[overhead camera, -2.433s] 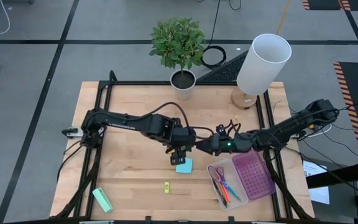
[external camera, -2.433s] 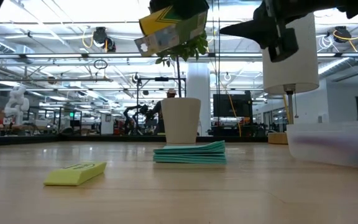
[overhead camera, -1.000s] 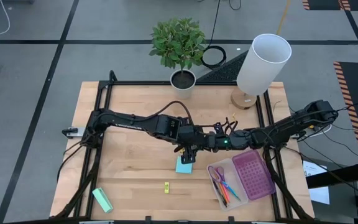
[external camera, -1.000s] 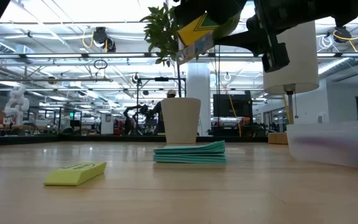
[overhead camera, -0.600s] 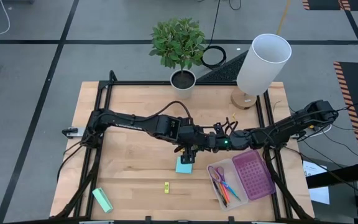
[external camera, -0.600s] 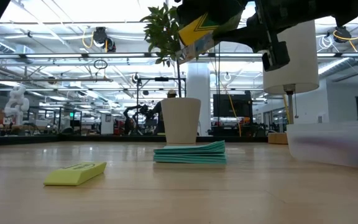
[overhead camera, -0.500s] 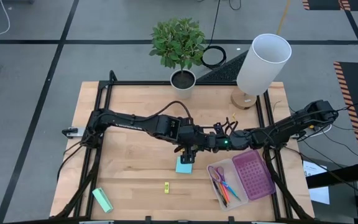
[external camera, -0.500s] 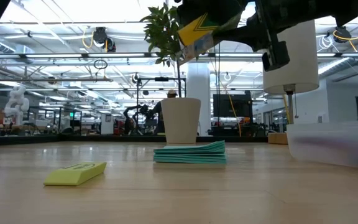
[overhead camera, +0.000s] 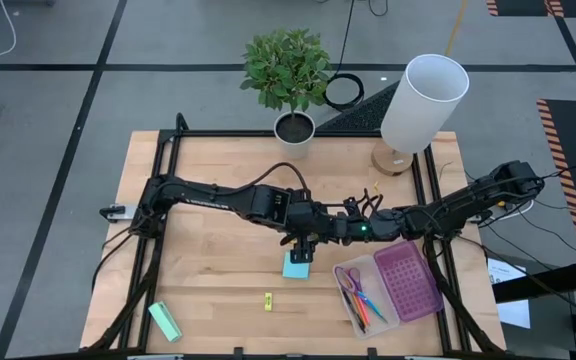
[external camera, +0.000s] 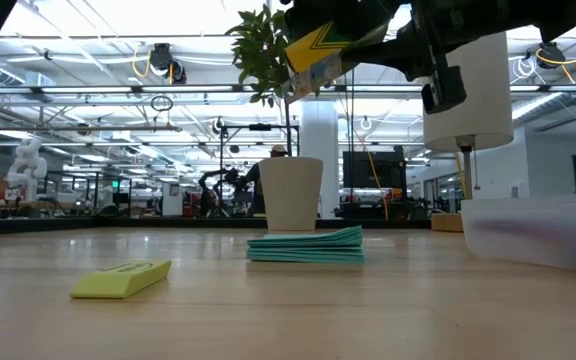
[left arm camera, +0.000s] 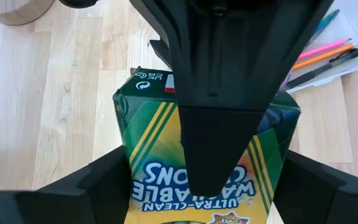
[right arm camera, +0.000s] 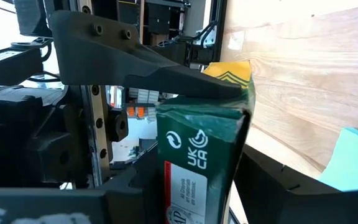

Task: Pack school essentials
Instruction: Put the yellow crayon box into the purple supply box

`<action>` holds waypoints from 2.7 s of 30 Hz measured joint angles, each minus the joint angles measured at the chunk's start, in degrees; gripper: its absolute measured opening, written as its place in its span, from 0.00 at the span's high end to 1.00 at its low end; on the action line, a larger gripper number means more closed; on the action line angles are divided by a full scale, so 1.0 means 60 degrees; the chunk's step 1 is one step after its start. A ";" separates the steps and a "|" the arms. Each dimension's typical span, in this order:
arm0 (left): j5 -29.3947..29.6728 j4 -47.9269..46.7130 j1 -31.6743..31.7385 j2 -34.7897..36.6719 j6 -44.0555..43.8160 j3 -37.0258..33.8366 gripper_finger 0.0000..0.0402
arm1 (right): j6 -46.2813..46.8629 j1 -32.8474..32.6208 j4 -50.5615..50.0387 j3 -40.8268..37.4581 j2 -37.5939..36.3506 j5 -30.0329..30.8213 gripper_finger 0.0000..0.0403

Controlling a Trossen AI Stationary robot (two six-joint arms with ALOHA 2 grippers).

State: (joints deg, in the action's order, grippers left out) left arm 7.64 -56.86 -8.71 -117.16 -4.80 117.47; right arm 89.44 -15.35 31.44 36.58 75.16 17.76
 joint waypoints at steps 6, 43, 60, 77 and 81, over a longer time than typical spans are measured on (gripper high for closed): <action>0.0000 0.0000 0.0000 0.0000 -0.0004 0.0000 0.22 | -0.0020 0.0000 0.0000 0.0000 0.0000 0.0001 0.62; 0.0367 -0.0328 -0.0255 0.0018 -0.0690 0.0011 0.07 | -0.0358 0.0000 0.0090 -0.0018 0.0029 -0.0006 0.76; 0.0470 -0.1141 -0.0267 0.0713 -0.1053 0.0011 0.01 | -0.0528 0.0007 0.0122 -0.0018 -0.0050 -0.0538 0.80; 0.1206 -0.3494 -0.0525 0.2127 -0.4277 0.0011 0.01 | -0.0886 0.0004 -0.0370 -0.0001 -0.0829 -0.4412 0.80; 0.1252 -0.3699 -0.0780 0.2127 -0.4859 0.0011 0.01 | -0.1192 0.0004 -0.1349 0.0000 -0.1335 -0.5536 0.80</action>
State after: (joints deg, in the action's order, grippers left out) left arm 15.15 -79.06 -13.39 -104.40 -33.95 117.54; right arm 82.29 -15.33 23.35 36.58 67.14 -15.46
